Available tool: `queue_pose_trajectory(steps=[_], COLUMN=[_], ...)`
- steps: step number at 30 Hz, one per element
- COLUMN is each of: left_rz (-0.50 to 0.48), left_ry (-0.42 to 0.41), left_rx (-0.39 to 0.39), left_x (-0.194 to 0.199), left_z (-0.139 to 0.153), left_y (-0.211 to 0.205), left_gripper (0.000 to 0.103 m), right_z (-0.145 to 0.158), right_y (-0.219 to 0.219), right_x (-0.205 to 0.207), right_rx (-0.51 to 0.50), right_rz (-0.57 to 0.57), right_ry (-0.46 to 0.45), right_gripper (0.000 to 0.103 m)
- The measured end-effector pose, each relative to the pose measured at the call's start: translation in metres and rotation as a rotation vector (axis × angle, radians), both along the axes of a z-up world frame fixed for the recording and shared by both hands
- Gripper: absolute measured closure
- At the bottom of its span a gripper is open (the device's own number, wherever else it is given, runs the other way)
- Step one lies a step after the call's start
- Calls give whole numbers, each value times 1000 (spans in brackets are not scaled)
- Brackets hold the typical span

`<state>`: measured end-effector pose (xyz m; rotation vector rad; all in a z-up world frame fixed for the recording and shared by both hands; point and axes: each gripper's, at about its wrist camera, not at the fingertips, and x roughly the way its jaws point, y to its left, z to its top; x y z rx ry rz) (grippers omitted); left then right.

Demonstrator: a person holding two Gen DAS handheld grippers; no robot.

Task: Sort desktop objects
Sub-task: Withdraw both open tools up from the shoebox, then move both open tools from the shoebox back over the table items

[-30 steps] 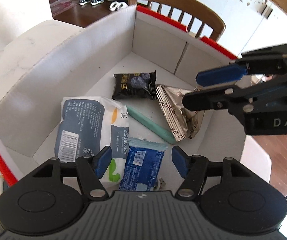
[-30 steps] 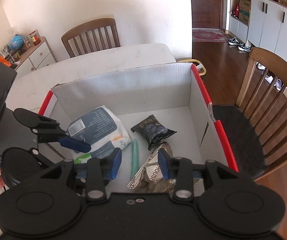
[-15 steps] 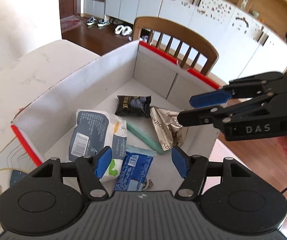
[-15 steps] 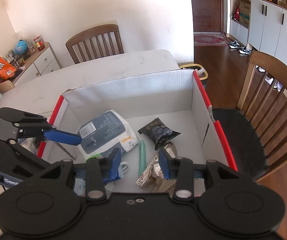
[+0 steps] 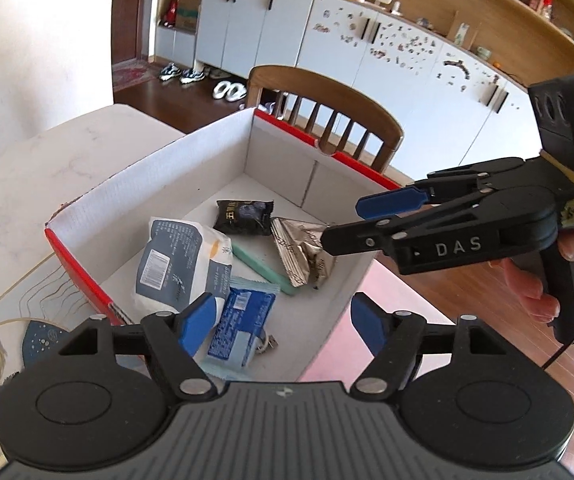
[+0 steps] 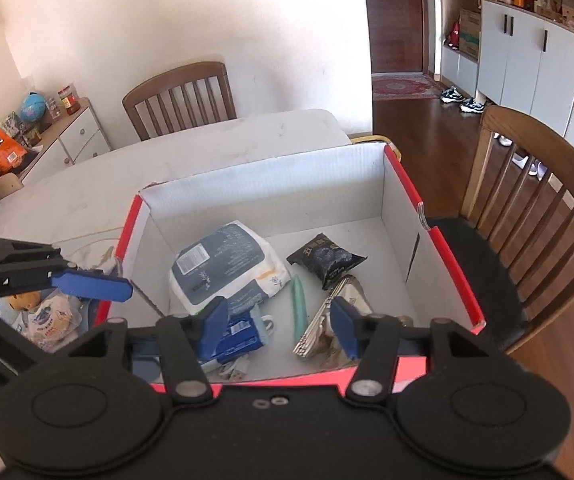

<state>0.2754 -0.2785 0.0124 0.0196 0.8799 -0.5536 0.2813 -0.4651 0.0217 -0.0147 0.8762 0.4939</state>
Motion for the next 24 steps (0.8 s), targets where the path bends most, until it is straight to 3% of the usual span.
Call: queue_pose_trajectory(steps=[5, 7, 14, 24], left_rz=[-20, -22, -13, -17], left_ry=[-41, -50, -75, -101], left_rx=[-21, -29, -71, -90], left_x=[-21, -28, -51, -82], left_z=[6, 8, 10, 15], left_y=[11, 17, 45, 82], left_gripper=[21, 20, 1, 1], right_z=[5, 7, 10, 11], right_y=[9, 13, 30, 64], right_x=[-16, -21, -42, -72], right_rx=[-4, -2, 8, -3], right_rz=[-25, -41, -79, -90], right_ry=[-23, -29, -40, -45], right_gripper=[27, 25, 21, 21])
